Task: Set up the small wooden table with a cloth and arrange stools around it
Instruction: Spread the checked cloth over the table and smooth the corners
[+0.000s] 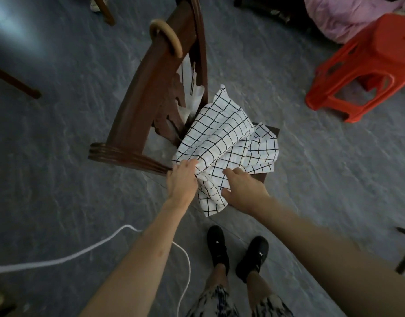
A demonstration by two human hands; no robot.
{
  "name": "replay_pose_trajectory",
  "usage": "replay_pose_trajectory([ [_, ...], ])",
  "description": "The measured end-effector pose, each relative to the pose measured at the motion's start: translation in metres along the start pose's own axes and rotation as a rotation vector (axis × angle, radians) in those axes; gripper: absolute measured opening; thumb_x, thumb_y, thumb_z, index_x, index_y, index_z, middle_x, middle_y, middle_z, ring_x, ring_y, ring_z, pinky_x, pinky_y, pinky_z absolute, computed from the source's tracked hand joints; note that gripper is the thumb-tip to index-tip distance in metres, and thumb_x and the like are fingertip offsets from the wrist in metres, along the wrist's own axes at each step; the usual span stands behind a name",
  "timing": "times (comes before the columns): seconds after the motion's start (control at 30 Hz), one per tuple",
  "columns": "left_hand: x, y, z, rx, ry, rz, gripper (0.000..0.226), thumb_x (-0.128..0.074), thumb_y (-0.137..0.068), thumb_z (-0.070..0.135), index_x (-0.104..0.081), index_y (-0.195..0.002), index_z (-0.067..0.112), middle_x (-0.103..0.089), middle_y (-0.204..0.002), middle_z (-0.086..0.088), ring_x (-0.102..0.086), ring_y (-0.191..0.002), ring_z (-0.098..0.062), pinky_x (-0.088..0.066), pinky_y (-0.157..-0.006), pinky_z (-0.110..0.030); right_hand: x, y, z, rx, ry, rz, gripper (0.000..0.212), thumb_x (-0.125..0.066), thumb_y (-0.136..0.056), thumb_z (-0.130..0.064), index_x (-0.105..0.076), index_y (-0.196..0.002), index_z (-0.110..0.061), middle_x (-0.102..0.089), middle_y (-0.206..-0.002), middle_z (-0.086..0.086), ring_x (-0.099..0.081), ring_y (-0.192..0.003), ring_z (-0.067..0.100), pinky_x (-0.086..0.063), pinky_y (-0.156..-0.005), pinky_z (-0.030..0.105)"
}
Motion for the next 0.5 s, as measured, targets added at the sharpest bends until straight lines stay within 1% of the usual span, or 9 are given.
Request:
replay_pose_trajectory([
  [0.07,0.000,0.004,0.019,-0.075,0.016,-0.023,0.050,-0.061,-0.089,0.015,-0.048,-0.135,0.032,-0.060,-0.122,0.006,-0.054,-0.113,-0.018,-0.043,-0.092,-0.036,0.003,0.002,0.005,-0.012,-0.020,0.012,0.046,-0.051,-0.092,-0.033,-0.041,-0.133,-0.016,-0.051,-0.126,0.006,-0.053,-0.113,0.028,-0.044,-0.075,0.039],
  [0.17,0.001,0.013,0.059,-0.191,0.103,-0.080,0.043,-0.055,-0.091,0.018,-0.054,-0.131,0.032,-0.060,-0.123,0.009,-0.054,-0.114,-0.015,-0.043,-0.095,-0.035,0.010,0.010,0.018,-0.047,-0.061,0.028,0.049,-0.055,-0.090,-0.037,-0.041,-0.132,-0.017,-0.051,-0.125,0.005,-0.053,-0.113,0.027,-0.047,-0.079,0.041],
  [0.27,0.008,0.023,0.106,-0.322,0.168,-0.104,0.032,-0.052,-0.092,0.023,-0.058,-0.122,0.029,-0.061,-0.114,0.007,-0.057,-0.105,-0.016,-0.047,-0.087,-0.034,0.013,0.022,0.042,-0.121,-0.154,0.037,0.048,-0.057,-0.087,-0.042,-0.043,-0.127,-0.020,-0.052,-0.118,0.003,-0.055,-0.109,0.026,-0.048,-0.078,0.039],
  [0.33,0.016,0.029,0.135,-0.393,0.209,-0.121,0.026,-0.051,-0.092,0.023,-0.059,-0.117,0.026,-0.062,-0.109,0.007,-0.059,-0.100,-0.017,-0.048,-0.082,-0.035,0.020,0.033,0.063,-0.183,-0.244,0.082,0.046,-0.060,-0.084,-0.040,-0.044,-0.122,-0.021,-0.053,-0.115,0.001,-0.056,-0.104,0.024,-0.048,-0.076,0.038],
  [0.4,0.024,0.033,0.163,-0.453,0.249,-0.166,0.025,-0.051,-0.093,0.024,-0.061,-0.115,0.025,-0.064,-0.106,0.006,-0.060,-0.098,-0.017,-0.049,-0.079,-0.035,0.032,0.047,0.084,-0.219,-0.276,0.148,0.044,-0.064,-0.082,-0.035,-0.045,-0.119,-0.021,-0.053,-0.114,0.001,-0.057,-0.103,0.024,-0.050,-0.074,0.038],
  [0.5,0.033,0.038,0.209,-0.554,0.269,-0.266,0.029,-0.052,-0.093,0.026,-0.061,-0.121,0.027,-0.065,-0.112,0.006,-0.060,-0.101,-0.016,-0.052,-0.081,-0.038,0.054,0.073,0.121,-0.262,-0.284,0.256,0.043,-0.067,-0.081,-0.034,-0.045,-0.115,-0.022,-0.054,-0.111,0.001,-0.056,-0.102,0.024,-0.051,-0.076,0.040],
])
Point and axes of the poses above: each hand's wrist, its own y-axis away from the middle knuckle, its own x-axis out of the back of the hand, z = x × y, the point moved 9 cm from there along -y, towards the middle knuckle
